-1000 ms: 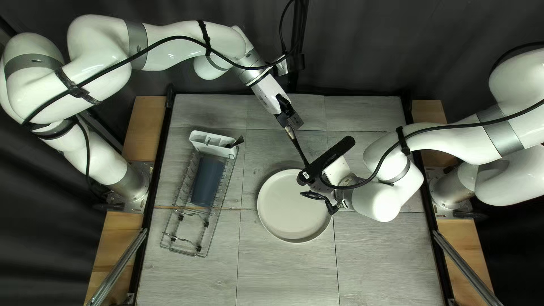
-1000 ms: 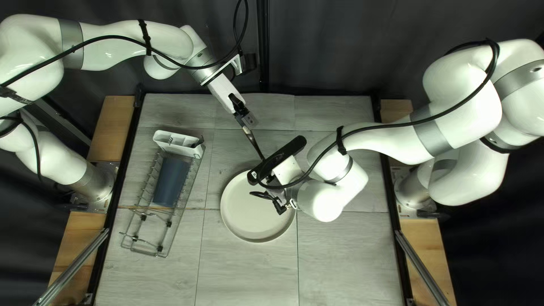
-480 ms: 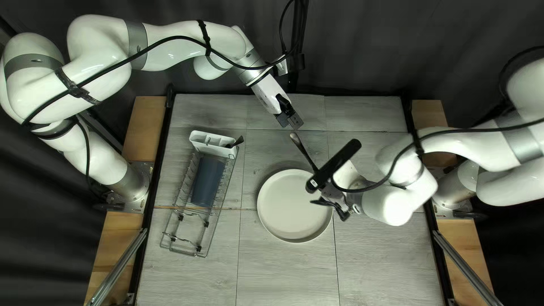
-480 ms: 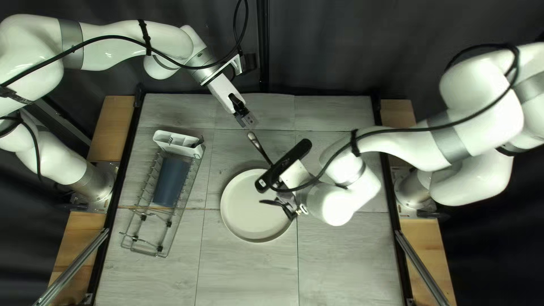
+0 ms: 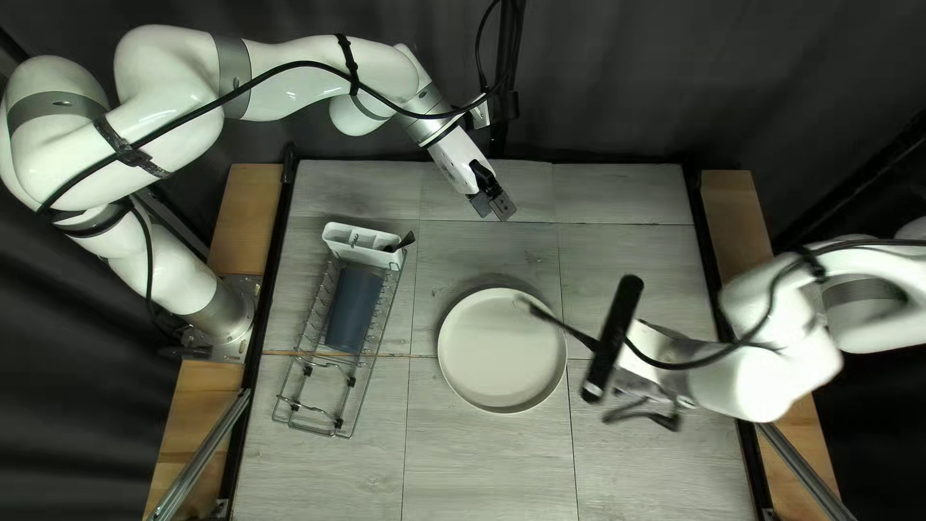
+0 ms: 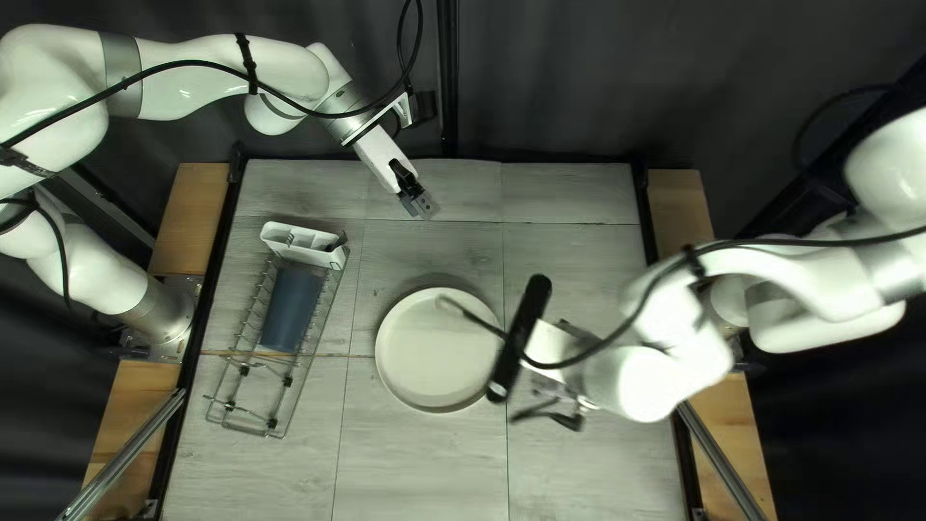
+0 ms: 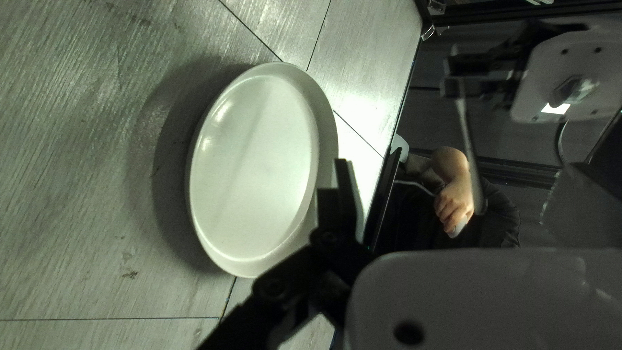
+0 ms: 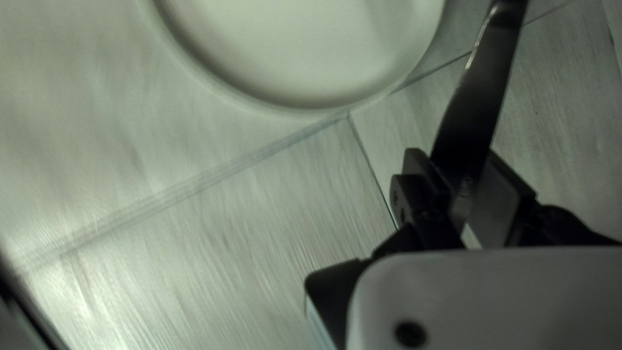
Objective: Pick up and place plate onto table. Place down one fork to the left of the plate. Place spoon and knife to the right of the plate. Place cup above the knife and spoon
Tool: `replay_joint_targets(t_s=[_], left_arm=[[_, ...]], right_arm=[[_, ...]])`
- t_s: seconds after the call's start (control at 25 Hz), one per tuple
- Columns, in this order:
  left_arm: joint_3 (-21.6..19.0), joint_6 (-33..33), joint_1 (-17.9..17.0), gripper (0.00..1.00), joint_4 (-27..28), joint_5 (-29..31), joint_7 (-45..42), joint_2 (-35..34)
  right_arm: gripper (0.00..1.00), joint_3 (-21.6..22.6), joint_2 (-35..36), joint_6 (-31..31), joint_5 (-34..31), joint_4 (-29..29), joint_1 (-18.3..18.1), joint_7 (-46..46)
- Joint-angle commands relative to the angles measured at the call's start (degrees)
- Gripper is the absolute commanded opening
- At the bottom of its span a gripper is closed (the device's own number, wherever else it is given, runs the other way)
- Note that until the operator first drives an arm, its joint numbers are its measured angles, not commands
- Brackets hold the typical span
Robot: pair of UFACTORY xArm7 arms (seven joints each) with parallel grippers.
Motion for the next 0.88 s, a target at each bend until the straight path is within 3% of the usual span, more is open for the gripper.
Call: replay_joint_targets(t_s=[0.04,0.2,0.32,0.4,0.64,0.76,0.88], left_arm=[[0.0,0.0,0.0,1.0,0.0,0.0,0.0,0.0],[0.0,0.0,0.0,1.0,0.0,0.0,0.0,0.0],[0.0,0.0,0.0,1.0,0.0,0.0,0.0,0.0],[0.0,0.0,0.0,1.0,0.0,0.0,0.0,0.0],[0.0,0.0,0.0,1.0,0.0,0.0,0.0,0.0],[0.0,0.0,0.0,1.0,0.0,0.0,0.0,0.0],[0.0,0.0,0.0,1.0,0.0,0.0,0.0,0.0]], right_arm=[[0.02,-4.6,-4.3,1.5,4.4,-3.3,5.1,-8.3],[0.0,-4.6,-4.3,1.5,4.4,-3.3,5.1,-8.3],[0.0,-2.1,3.0,1.0,2.6,0.0,4.6,-8.0],[0.0,-2.8,5.9,1.9,2.0,1.9,4.9,-12.2],[0.0,-8.4,13.6,5.3,2.1,6.4,6.9,-46.4],[0.0,-10.7,13.0,5.1,4.2,5.6,8.3,-61.0],[0.0,-11.5,11.7,4.6,5.1,4.6,8.9,-65.5]])
